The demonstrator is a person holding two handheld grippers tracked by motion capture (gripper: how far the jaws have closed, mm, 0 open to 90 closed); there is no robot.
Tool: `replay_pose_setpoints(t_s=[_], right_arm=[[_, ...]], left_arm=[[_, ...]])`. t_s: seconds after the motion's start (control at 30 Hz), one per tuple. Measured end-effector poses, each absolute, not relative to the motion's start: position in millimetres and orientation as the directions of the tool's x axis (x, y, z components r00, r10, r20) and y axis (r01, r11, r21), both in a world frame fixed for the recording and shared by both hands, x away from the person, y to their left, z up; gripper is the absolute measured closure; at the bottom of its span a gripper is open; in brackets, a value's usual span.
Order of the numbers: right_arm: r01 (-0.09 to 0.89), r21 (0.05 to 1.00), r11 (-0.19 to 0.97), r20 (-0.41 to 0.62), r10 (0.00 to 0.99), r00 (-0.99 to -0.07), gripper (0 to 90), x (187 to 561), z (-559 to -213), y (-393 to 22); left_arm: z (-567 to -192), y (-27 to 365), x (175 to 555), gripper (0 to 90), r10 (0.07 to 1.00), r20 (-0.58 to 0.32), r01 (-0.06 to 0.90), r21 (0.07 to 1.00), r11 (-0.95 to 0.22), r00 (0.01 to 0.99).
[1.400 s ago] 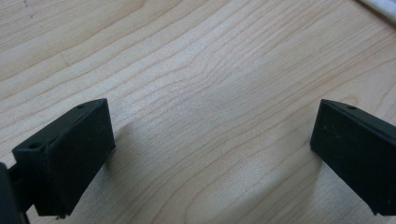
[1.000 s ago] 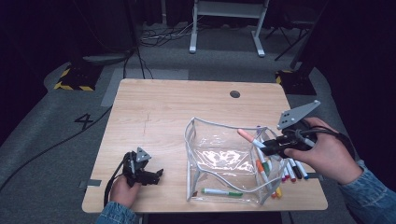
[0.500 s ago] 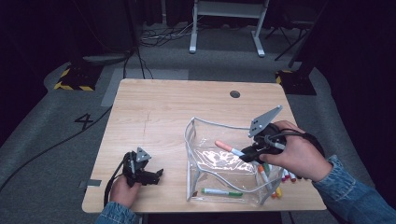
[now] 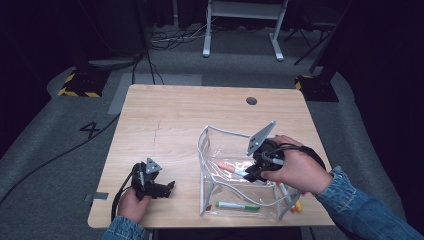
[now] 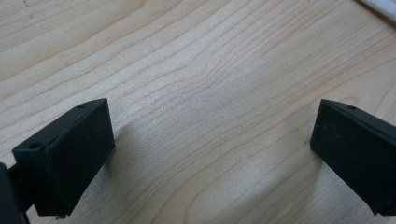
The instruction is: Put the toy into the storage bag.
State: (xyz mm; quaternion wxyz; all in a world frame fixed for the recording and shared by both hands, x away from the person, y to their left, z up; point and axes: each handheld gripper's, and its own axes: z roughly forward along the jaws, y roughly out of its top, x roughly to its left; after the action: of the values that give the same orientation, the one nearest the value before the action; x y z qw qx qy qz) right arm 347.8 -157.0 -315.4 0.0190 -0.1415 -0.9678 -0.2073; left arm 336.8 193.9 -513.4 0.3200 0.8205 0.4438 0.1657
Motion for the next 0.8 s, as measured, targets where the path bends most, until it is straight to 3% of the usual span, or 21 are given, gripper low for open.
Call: replay_pose_setpoints(t_s=[0.8], right_arm=[[0.252,0.213,0.944,0.147,0.224,-0.964,77.0,353,-373,-134]], left_arm=[[-513,194,337,0.0,0.835,-0.014,0.623,0.673,-0.398,0.549]])
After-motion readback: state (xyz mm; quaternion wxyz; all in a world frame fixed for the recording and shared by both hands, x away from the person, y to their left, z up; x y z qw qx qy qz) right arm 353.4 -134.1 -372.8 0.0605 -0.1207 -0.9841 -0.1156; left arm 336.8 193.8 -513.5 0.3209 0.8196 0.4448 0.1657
